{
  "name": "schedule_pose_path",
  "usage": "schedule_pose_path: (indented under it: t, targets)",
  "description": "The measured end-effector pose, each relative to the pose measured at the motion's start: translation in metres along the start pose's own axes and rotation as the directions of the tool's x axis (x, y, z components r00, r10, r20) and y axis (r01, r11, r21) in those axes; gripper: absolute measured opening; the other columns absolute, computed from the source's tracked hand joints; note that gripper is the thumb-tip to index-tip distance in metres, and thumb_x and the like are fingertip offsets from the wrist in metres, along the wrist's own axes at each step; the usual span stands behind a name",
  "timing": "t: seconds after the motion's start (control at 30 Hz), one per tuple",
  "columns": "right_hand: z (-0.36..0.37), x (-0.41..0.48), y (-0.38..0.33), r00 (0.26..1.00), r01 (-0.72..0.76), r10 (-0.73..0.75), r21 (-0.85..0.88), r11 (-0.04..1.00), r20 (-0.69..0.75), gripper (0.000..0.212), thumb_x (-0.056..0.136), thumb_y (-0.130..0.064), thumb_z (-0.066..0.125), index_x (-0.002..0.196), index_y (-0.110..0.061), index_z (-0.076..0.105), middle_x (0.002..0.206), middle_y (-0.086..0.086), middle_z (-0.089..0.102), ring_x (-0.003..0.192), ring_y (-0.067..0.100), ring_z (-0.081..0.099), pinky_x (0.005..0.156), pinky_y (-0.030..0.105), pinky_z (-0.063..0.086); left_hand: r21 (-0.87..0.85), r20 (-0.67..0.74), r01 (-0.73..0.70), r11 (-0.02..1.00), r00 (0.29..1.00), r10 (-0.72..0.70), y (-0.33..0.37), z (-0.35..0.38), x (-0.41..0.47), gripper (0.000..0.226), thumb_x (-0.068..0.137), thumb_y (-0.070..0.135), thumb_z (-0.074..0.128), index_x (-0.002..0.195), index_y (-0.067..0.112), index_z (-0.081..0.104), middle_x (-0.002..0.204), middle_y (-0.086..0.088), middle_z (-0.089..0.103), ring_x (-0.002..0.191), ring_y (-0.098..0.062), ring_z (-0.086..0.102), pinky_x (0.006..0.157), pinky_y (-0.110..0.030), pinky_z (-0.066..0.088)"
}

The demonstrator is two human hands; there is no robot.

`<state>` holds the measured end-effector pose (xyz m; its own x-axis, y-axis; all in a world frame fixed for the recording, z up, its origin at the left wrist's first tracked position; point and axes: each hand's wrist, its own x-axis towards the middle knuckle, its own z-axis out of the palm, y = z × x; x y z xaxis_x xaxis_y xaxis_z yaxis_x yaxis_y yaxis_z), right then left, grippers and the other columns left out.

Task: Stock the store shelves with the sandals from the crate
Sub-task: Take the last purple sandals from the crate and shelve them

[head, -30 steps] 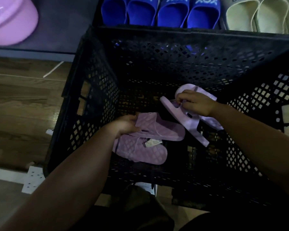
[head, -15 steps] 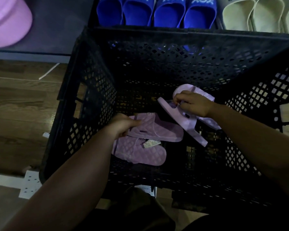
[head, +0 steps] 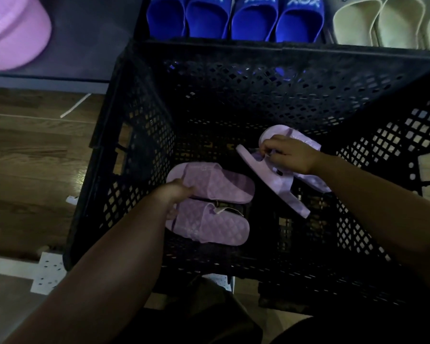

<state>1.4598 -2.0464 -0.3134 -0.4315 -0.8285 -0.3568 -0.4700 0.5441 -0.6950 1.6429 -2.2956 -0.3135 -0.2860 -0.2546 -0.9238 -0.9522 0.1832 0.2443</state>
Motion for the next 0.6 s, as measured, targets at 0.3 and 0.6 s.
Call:
schedule_pose_path:
  t: [0.3, 0.6]
  targets:
    - [-0.010, 0.004, -0.001, 0.993, -0.030, 0.025, 0.042, 0.999, 0.114, 0.024, 0.086, -0.004, 0.066, 0.110, -0.006, 0.063, 0.112, 0.012, 0.057, 0.107, 0.028, 0.053, 0.093, 0.037, 0.042, -0.253, -0.199, -0.289, 0.923, 0.950, 0.242, 0.018, 0.012, 0.008, 0.039, 0.095, 0.030, 0.053, 0.133, 0.020, 0.052, 0.133, 0.000, 0.042, 0.110, -0.018, 0.047, 0.074, -0.026, 0.047]
    - [-0.021, 0.007, -0.009, 0.967, -0.046, 0.026, 0.073, 0.996, 0.252, 0.016, 0.091, -0.005, 0.060, 0.101, -0.018, 0.061, 0.114, 0.012, 0.057, 0.105, 0.027, 0.052, 0.089, 0.035, 0.042, -0.059, -0.209, -0.474, 0.879, 0.867, 0.453, 0.021, 0.009, 0.004, 0.035, 0.099, 0.018, 0.045, 0.131, 0.008, 0.052, 0.129, -0.002, 0.047, 0.113, -0.017, 0.047, 0.087, -0.029, 0.044]
